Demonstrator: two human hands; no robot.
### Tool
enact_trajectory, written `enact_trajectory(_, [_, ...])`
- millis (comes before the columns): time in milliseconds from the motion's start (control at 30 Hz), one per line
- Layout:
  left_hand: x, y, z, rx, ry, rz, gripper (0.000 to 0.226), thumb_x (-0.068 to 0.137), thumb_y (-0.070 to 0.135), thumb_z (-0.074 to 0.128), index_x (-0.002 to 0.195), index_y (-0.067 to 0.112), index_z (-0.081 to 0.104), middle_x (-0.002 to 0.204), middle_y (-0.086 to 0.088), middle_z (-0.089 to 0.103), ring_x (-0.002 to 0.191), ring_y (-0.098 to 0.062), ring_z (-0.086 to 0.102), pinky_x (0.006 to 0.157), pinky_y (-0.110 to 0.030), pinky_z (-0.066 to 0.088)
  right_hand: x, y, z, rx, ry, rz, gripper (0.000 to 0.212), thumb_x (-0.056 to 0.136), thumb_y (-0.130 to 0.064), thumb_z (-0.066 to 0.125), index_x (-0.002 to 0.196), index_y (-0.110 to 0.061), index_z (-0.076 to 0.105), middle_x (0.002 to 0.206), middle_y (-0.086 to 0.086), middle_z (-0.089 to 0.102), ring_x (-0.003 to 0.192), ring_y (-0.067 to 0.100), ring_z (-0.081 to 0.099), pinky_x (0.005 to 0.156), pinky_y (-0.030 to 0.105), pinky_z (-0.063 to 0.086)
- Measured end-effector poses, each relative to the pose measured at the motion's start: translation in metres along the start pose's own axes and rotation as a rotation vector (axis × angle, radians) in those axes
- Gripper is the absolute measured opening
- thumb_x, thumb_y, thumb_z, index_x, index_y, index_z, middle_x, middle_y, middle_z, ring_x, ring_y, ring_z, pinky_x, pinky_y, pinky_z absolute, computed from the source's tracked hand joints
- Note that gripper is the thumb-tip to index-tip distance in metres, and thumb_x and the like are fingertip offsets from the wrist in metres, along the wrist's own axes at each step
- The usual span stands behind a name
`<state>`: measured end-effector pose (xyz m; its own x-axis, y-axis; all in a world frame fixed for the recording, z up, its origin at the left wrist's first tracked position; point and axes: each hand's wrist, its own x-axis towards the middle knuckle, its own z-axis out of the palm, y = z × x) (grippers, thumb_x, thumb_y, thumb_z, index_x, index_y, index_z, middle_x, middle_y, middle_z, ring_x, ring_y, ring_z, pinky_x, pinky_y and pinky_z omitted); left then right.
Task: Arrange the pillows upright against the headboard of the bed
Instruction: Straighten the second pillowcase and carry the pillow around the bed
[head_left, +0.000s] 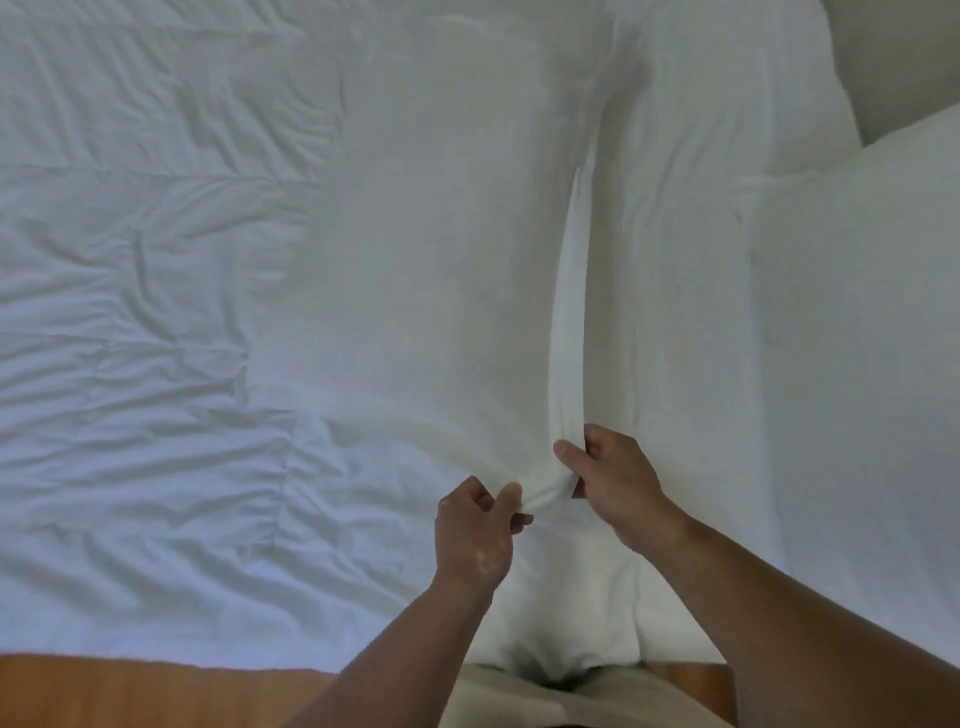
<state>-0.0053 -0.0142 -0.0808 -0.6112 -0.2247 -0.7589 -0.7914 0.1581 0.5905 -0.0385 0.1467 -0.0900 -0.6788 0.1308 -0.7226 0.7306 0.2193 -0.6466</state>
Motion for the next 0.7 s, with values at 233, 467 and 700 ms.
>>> enact_trajectory(233, [-0.037,-0.046,0.030,0.192,-0.140,-0.036,0.031,0.089,0.028,0.066,0.084,-0.003,0.065,0.064,-0.004,0.076,0.063,-0.012,0.076,0.080,-0.046,0.059,-0.033,0.069,-0.034,-0.182,-0.007,0.100,0.020,0.096,-0.029,0.064,0.092,-0.012,0.072,0.089,0.015,0.075,0.064,0.022,0.066,0.073,0.049,0.058])
enact_trajectory(467, [0.011,-0.018,0.002,0.124,-0.234,-0.205,0.022,0.086,0.021,0.070,0.082,0.000,0.071,0.074,-0.010,0.077,0.068,-0.027,0.073,0.071,-0.038,0.061,0.003,0.054,-0.029,-0.318,0.052,0.179,0.021,0.089,-0.022,0.061,0.104,-0.010,0.069,0.098,0.008,0.075,0.091,0.028,0.069,0.081,0.037,0.053])
enact_trajectory(700, [0.099,0.077,-0.116,0.646,0.188,0.309,0.025,0.082,0.038,0.067,0.068,0.017,0.072,0.063,0.005,0.072,0.068,-0.018,0.069,0.067,-0.029,0.050,0.045,-0.044,-0.008,-0.099,0.230,0.016,0.070,0.094,-0.057,0.058,0.151,-0.019,0.043,0.146,0.010,0.056,0.129,0.027,0.057,0.105,0.036,0.042])
